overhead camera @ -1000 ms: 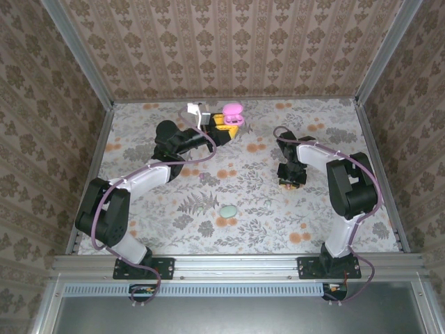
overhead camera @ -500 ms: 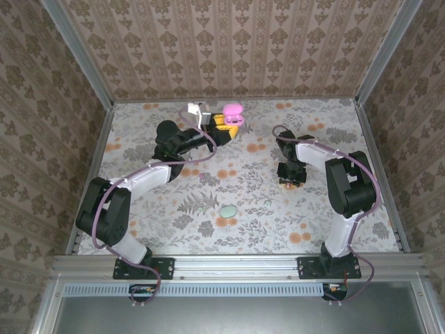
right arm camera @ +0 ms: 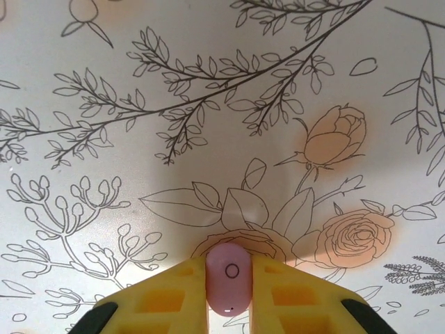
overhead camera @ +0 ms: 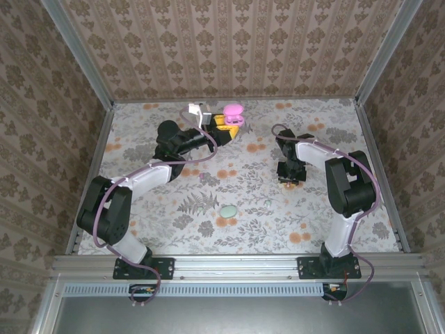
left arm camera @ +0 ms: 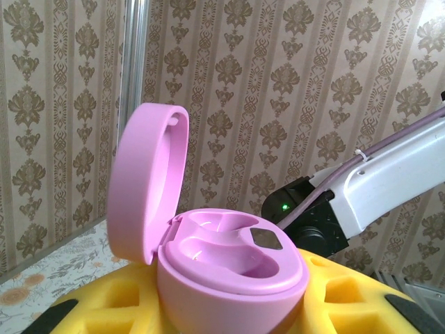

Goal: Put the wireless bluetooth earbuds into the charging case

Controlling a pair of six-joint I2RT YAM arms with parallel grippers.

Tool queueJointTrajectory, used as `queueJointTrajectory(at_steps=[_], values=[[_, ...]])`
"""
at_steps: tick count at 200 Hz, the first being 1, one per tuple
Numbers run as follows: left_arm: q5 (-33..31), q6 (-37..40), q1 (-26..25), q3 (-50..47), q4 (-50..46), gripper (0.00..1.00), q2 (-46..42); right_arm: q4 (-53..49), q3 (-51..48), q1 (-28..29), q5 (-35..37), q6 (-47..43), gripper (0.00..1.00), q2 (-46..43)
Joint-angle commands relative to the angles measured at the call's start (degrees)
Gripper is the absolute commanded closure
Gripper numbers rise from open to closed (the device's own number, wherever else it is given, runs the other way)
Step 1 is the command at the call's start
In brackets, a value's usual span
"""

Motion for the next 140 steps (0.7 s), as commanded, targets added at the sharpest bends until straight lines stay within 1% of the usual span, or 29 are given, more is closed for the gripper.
queueJointTrajectory(at_steps=[1, 47, 95, 140], values=[[-0.37, -0.74, 0.27, 0.86, 1.27, 0.68, 0.41, -1.49, 0.76, 0.44, 0.15, -1.20, 0.81, -4.33], [-1.60, -1.22, 0.31, 1.10, 1.36, 0.68, 1.52, 1.97, 1.33, 0.91, -4.24, -2.20, 0.80, -14.88], [-2.82, -1.14, 0.32, 1.45, 0.82, 0.68, 2.61, 3.26, 6.54, 2.75, -11.07, -3.52, 0.79, -22.18], [-2.78, -1.06, 0.25, 1.76, 0.28, 0.68, 3.51, 5.01, 11.75, 7.21, -11.54, -6.42, 0.79, -26.60]])
